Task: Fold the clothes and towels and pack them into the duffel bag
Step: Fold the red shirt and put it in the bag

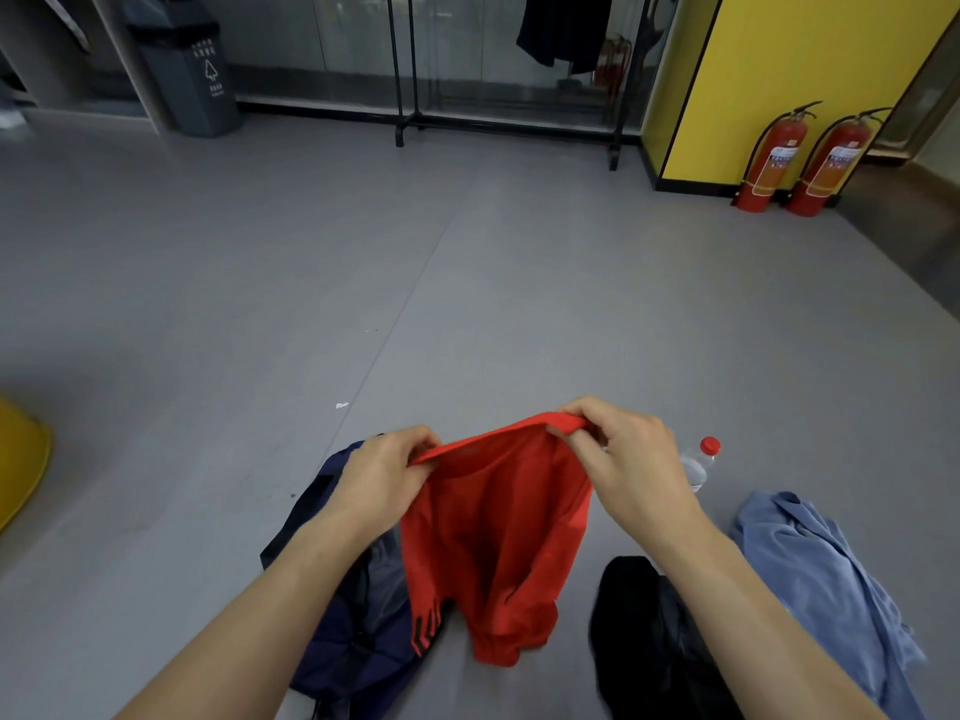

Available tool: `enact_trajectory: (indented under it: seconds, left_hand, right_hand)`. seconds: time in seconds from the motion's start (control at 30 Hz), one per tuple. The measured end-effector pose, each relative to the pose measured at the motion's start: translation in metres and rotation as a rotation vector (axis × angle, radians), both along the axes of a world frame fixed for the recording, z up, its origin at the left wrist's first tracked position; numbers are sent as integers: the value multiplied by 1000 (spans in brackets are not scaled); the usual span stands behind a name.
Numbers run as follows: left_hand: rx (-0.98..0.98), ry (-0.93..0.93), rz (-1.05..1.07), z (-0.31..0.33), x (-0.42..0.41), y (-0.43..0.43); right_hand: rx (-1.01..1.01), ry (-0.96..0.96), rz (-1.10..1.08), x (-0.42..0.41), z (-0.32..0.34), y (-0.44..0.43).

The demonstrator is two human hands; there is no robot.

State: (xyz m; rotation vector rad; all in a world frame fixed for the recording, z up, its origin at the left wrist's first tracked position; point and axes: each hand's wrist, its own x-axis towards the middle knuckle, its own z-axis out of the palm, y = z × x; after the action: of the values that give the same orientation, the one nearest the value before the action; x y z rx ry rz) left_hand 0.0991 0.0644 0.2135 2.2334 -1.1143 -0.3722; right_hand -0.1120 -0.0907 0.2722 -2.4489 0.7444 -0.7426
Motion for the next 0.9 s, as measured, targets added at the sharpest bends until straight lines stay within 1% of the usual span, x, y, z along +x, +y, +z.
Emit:
enact_trajectory:
  seconds: [0.17,0.23,0.3,0.37,0.47,0.53,0.6,0.67,0.73,0.8,0.87,0.9]
  left_hand:
    - [-150,206,33,11,9,5]
    - [-230,307,-10,18,8,8]
    - [-271,367,-52,28,4,9]
    - [-256,447,-108,40,3,11]
    - [-148,580,-218,59,1,15]
    - [-64,627,-249,63,3,21]
    - [46,593,-280,60,7,25]
    - [99,499,-270,48,13,23]
    - [98,330,-196,29,19,15]
    - [89,85,-77,9,21,4]
    - [113,-114,44,-3,22,-9]
    - [123,-142,75,-4,25,-17]
  right_hand:
    - [9,-18,-163,-23,0,-25]
    - [38,14,-214,-32,-2,-34]
    - [89,38,-235,-43,-3,-40]
    - [175,4,-199,-51,-3,-45]
    - [314,-41,-131,-64,-1,-52]
    - [409,-46,-102,-72,-4,-57]
    - [490,-4,-65,-79,-8,-60]
    - [479,96,-50,-80,-14,-62]
    - [455,204,-99,-77,-23,-64]
    - [419,237,-166,-70,-32,-69]
    - [289,291,-207,-61,-36,-77]
    - [218,320,-224,-55,-33,-82]
